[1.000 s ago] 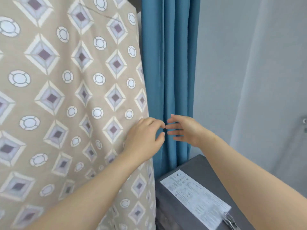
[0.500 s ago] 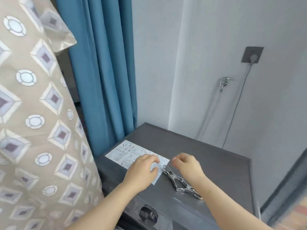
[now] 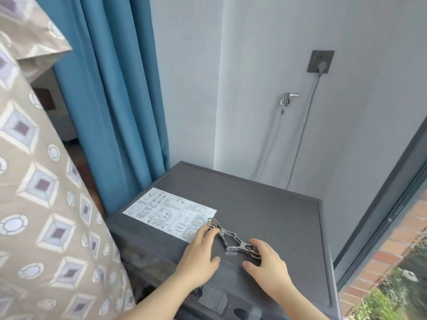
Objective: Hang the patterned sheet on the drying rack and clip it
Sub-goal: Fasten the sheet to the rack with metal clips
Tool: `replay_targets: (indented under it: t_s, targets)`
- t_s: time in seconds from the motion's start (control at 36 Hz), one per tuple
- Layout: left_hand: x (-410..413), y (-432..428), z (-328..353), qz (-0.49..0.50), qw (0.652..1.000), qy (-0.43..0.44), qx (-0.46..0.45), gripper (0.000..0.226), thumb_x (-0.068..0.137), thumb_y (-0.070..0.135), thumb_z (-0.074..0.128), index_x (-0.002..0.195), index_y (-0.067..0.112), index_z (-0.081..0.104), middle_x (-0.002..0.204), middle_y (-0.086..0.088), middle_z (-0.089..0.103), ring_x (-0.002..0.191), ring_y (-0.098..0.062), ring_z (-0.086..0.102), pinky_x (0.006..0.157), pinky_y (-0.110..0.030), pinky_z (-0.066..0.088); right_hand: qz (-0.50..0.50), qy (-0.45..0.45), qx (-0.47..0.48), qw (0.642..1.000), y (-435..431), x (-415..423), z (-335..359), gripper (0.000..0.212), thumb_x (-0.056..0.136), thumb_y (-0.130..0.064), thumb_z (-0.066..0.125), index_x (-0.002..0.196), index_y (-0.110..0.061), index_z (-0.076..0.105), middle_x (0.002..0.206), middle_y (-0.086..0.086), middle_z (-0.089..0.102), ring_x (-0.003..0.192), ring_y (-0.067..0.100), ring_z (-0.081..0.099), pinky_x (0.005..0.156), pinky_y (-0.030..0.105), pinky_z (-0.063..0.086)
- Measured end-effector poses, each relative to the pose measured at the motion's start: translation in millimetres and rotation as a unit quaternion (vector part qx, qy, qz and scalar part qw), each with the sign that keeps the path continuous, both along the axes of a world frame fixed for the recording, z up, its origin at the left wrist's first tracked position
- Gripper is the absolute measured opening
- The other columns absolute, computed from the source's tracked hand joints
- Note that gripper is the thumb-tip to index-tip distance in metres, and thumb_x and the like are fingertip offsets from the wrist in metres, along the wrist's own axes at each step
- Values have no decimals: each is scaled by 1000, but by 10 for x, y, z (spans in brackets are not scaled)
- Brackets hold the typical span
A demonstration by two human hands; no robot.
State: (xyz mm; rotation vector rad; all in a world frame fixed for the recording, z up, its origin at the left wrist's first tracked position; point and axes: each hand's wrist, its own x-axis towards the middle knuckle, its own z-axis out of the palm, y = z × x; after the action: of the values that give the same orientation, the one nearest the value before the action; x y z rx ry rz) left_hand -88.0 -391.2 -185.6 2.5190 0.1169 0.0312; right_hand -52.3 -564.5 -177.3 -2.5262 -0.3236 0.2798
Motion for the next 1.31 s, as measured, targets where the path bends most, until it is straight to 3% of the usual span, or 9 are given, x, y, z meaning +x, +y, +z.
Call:
replay_targets:
  t_s: [0.19,0.36,0.47,0.67,0.81,0.97,1.08,1.17,1.31]
  targets:
    - [9,-41,-12,-25,999,8,44,63,89,23,50,143,33,19,154,3,5,136,-21,27,110,-28,25,-8,-20,-2,1000,-49,-33,-105,54,89,-31,53,138,-31,31,139,-15,40,133,6,32,107,24,25]
    - [18,-100,-46,-32,993,14,112,61,92,28,43,145,38,14,154,1,5,137,-25,22,112,-30,16,-42,-39,49,997,-69,-62,-89,35,92,-30,52,126,-26,45,101,-18,43,119,9,45,99,23,30]
    - [14,-98,-65,-29,991,21,130,56,94,32,40,145,36,16,154,0,9,138,-23,18,113,-30,14,-40,-52,44,997,-65,-74,-139,36,92,-32,52,127,-27,46,103,-20,44,119,7,44,103,22,29]
    - [-29,-48,-41,-39,991,26,125,45,94,35,41,138,28,35,146,2,25,134,-17,25,108,-24,20,-40,-52,38,997,-73,-39,-217,33,95,-26,47,128,-26,46,128,-13,49,127,9,39,103,23,29]
    - [58,-65,59,-34,994,31,99,57,92,29,47,142,33,22,152,2,13,132,-22,31,106,-29,29,-37,-51,34,997,-57,-31,-193,45,91,-24,50,134,-29,39,129,-14,48,129,8,37,102,22,29]
    - [156,-189,34,-39,980,66,184,52,94,35,40,143,34,22,154,4,10,135,-23,24,108,-38,21,-18,-62,21,998,-87,-8,-229,40,95,-27,46,134,-33,40,136,-15,43,133,7,30,104,23,22]
    - [135,-199,-40,-30,977,48,206,48,96,38,36,142,27,27,151,6,18,135,-18,24,108,-35,21,-23,-70,34,997,-117,13,-271,32,94,-24,48,126,-26,49,129,-14,48,129,9,36,101,24,26]
    - [89,-139,-60,-15,985,21,169,42,95,35,38,135,21,37,139,7,36,128,-13,34,104,-25,25,-26,-77,37,996,-126,18,-273,25,92,-23,49,117,-25,52,114,-15,51,120,9,42,96,22,31]
    - [75,-91,-25,42,992,8,120,27,94,24,40,118,14,49,125,5,48,113,-11,46,88,-19,33,-33,-72,40,996,-142,10,-257,17,88,-18,48,98,-30,43,101,-14,48,97,8,41,84,20,30]
